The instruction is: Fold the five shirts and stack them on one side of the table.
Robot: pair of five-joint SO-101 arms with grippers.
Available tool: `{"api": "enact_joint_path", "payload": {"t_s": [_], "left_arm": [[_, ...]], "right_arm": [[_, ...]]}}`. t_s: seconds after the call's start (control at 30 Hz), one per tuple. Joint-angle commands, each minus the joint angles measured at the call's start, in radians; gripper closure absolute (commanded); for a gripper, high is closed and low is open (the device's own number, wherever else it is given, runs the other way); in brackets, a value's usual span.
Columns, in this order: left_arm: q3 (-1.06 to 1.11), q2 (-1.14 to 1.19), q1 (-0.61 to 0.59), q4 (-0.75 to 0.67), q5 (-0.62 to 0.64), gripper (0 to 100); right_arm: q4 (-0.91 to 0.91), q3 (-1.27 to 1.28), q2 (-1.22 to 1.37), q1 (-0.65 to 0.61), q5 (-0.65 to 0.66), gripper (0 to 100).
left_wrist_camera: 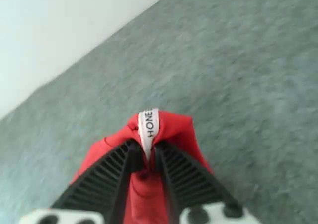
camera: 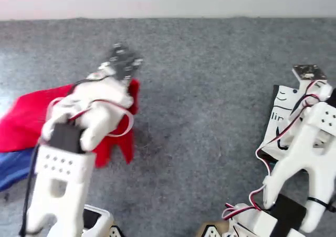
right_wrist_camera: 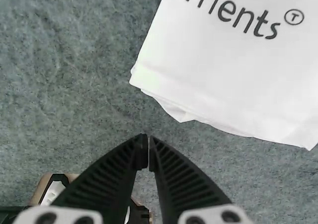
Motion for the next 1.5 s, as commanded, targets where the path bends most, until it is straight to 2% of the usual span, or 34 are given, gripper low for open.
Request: {"api": "enact_joint_path", "payload": {"t_s": [0.0, 0.17, 0.33, 0.53, 0.67, 0.8, 0.97, 1.23, 1.33, 1.47], "left_arm": [[-0.182, 0.164, 0.137, -0.025, 0.005, 99], [-0.447, 0.457, 0.284, -0.018, 0.006, 99], [-0.679, 0.689, 0.341, 0.018, 0.006, 97], [-0.946, 0.844, 0.321, 0.331, 0.097, 84], [-1.101, 0.896, 0.285, 0.534, 0.107, 83], [-1.205, 0.890, 0.193, 0.603, 0.170, 83], [-1.159, 0.770, 0.014, 0.603, 0.187, 83], [-0.840, 0.488, -0.313, 0.601, 0.183, 83], [-0.719, 0.374, -0.379, 0.601, 0.181, 83], [-0.579, 0.219, -0.404, 0.600, 0.180, 83]], "right_arm": [[0.039, 0.000, -0.033, -0.007, 0.000, 99.0], [0.039, 0.000, -0.031, -0.007, 0.000, 99.0], [0.039, 0.000, -0.031, -0.012, 0.003, 99.0], [0.041, 0.000, -0.041, -0.033, 0.002, 99.0], [0.041, 0.000, -0.041, -0.107, 0.000, 99.0], [0.042, 0.000, -0.038, -0.226, -0.002, 99.0], [0.038, 0.000, -0.030, -0.392, -0.077, 99.0], [-0.059, -0.008, 0.033, -0.674, -0.089, 99.0], [-0.162, -0.008, 0.081, -0.750, -0.089, 99.0], [-0.357, -0.008, 0.134, -0.835, -0.087, 99.0]]}}
